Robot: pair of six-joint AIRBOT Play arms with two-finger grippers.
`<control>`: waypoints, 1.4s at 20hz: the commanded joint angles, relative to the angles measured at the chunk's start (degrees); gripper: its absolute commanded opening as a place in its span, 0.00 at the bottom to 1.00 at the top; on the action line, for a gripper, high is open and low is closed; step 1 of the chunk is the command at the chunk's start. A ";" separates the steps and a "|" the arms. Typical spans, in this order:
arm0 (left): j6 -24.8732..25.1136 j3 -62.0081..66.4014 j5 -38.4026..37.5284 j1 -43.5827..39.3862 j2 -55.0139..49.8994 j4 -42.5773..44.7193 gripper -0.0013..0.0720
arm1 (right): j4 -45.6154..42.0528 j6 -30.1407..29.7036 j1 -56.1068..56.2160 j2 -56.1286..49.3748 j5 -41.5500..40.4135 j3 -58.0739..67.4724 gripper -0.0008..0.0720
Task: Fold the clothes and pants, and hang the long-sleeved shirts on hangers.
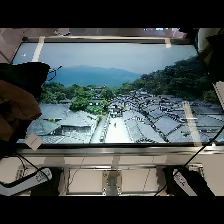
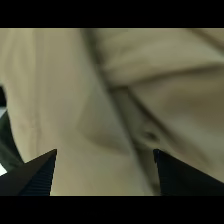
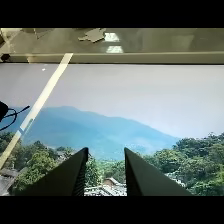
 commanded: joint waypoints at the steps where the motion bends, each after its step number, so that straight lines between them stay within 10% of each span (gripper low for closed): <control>1: -7.43 0.22 5.44 4.79 -3.34 1.49 0.98 | -0.57 0.09 0.07 -2.47 2.73 0.00 0.56; 6: -7.26 0.22 7.28 3.87 -6.49 1.60 0.90 | 0.72 0.39 0.07 -8.55 3.89 0.00 0.67; 7: -7.06 0.22 7.19 3.56 -6.34 1.66 0.37 | 1.31 0.52 0.07 -9.18 3.93 0.00 0.67; 8: -6.10 0.24 6.99 3.39 -5.70 1.81 0.08 | 1.92 0.52 0.07 -9.38 3.91 0.00 0.67; 15: -3.63 8.63 -2.34 -8.02 12.07 -4.31 0.05 | -7.19 0.00 -0.07 -6.67 13.64 9.07 0.66; 20: -2.75 10.14 6.32 -32.44 30.08 -39.91 0.05 | -27.67 -2.60 -0.04 -4.63 24.48 21.64 0.66; 28: 4.09 9.73 11.61 -81.46 5.73 -51.89 0.05 | -28.61 -2.32 -0.04 -6.62 21.57 22.08 0.66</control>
